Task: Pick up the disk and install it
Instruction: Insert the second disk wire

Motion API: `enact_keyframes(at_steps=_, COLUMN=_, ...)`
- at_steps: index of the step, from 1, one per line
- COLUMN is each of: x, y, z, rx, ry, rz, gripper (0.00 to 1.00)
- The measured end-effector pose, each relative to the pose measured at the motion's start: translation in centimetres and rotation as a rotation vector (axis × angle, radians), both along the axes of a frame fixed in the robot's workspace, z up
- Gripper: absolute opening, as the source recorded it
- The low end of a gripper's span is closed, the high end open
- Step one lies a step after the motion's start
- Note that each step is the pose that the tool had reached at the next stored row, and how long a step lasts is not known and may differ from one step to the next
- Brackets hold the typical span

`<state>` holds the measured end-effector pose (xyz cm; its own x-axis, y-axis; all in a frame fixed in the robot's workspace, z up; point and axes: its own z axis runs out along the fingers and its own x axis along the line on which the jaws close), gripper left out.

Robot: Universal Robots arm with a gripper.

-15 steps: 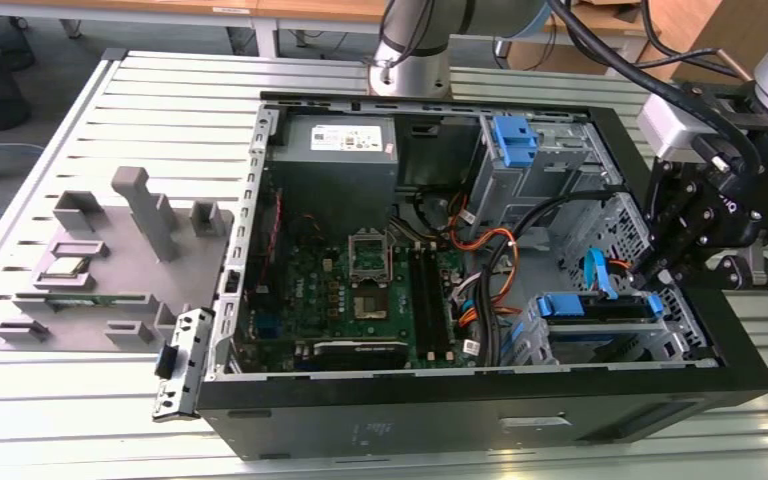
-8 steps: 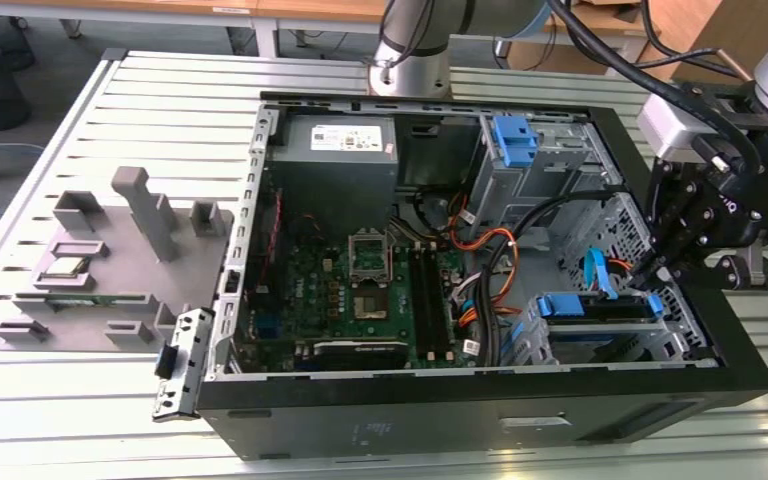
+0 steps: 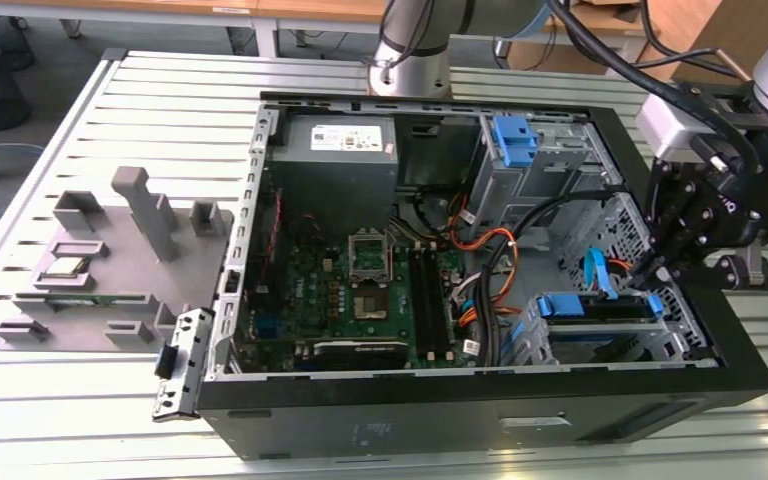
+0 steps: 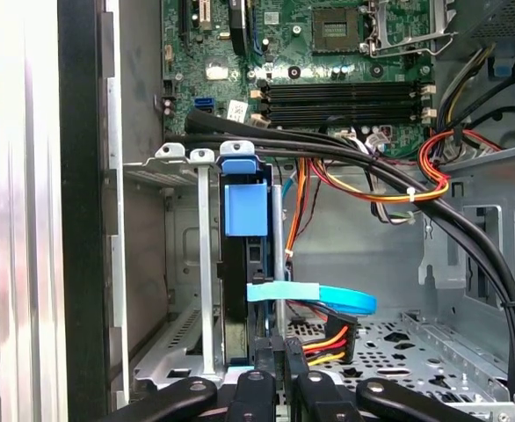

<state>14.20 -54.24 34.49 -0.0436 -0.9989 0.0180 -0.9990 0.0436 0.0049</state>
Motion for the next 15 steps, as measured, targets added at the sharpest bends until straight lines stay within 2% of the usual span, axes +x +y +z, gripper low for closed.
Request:
enact_keyframes(at_steps=3, x=-0.35, y=-0.03, z=-0.01, rx=0.0000, ry=-0.0079, rz=0.004, gripper=0.16)
enact_keyframes(at_steps=7, x=-0.82, y=-0.09, z=-0.03, rx=-0.0005, ry=-0.0148, rz=0.010, gripper=0.16)
enact_keyframes(at_steps=15, x=-0.71, y=-0.15, z=-0.03, rx=-0.0006, ry=-0.0167, rz=0.012, gripper=0.16)
